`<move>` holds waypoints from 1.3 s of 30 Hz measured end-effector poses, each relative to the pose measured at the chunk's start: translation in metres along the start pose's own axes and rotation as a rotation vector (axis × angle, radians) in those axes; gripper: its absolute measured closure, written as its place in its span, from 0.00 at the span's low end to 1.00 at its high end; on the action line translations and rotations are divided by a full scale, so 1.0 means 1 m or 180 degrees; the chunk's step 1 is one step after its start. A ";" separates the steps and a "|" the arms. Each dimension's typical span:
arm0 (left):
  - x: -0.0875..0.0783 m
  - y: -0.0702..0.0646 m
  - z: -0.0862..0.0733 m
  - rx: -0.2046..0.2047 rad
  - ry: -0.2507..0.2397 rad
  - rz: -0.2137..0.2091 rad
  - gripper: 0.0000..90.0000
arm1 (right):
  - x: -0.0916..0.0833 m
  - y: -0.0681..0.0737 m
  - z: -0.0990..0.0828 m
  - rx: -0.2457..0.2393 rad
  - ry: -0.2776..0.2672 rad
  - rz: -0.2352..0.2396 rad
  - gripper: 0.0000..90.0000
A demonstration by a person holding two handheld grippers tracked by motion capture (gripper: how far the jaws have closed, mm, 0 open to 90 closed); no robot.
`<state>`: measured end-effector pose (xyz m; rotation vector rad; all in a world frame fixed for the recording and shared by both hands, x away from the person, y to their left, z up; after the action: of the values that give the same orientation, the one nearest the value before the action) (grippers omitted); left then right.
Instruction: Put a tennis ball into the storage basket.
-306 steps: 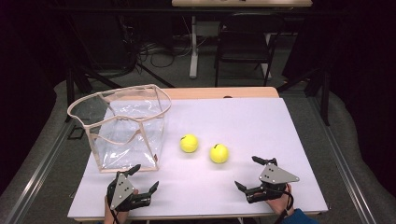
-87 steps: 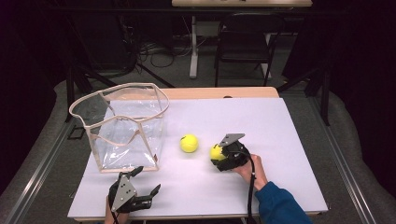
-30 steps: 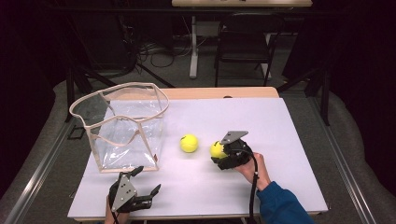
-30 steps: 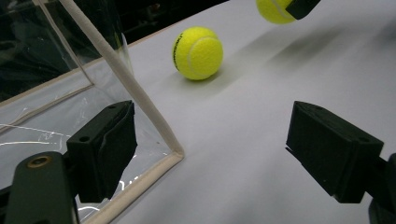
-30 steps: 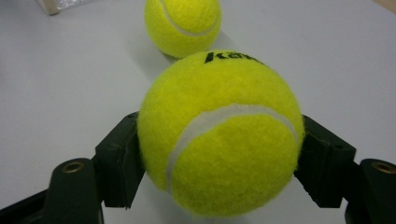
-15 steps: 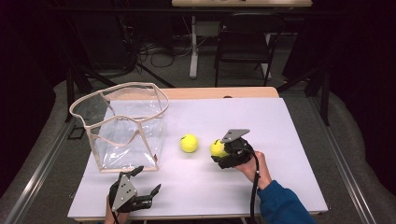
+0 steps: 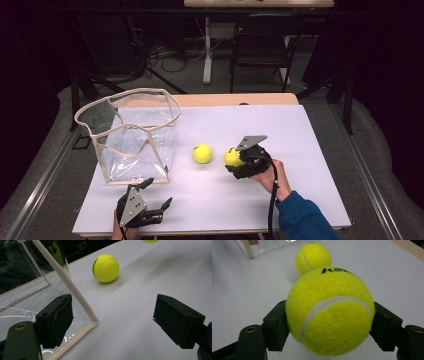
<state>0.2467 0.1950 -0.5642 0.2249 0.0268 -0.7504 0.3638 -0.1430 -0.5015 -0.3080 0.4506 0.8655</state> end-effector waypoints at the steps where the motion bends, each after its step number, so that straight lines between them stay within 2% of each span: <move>1: 0.000 0.000 0.000 -0.0003 -0.0001 0.0008 0.18 | 0.000 0.000 0.001 0.0000 0.0005 0.0000 0.29; 26: 0.000 -0.001 0.000 0.0010 -0.0019 -0.0021 0.18 | 0.005 0.004 0.024 -0.0118 0.0068 0.0109 0.29; 39: 0.000 0.000 0.000 0.0012 -0.0019 -0.0031 0.18 | 0.007 0.002 0.032 -0.0140 0.0051 0.0116 0.29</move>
<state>0.2464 0.1946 -0.5639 0.2261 0.0210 -0.7610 0.3738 -0.1229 -0.4770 -0.3482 0.4537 0.9099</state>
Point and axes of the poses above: each handheld gripper's, and its own axes: x roughly forward along the jaws, z roughly out of its top, y roughly to its left, the point moved 2 cm from there along x, roughly forward along the jaws, and after that the axes turned 14 degrees about -y, right-handed, at the moved point
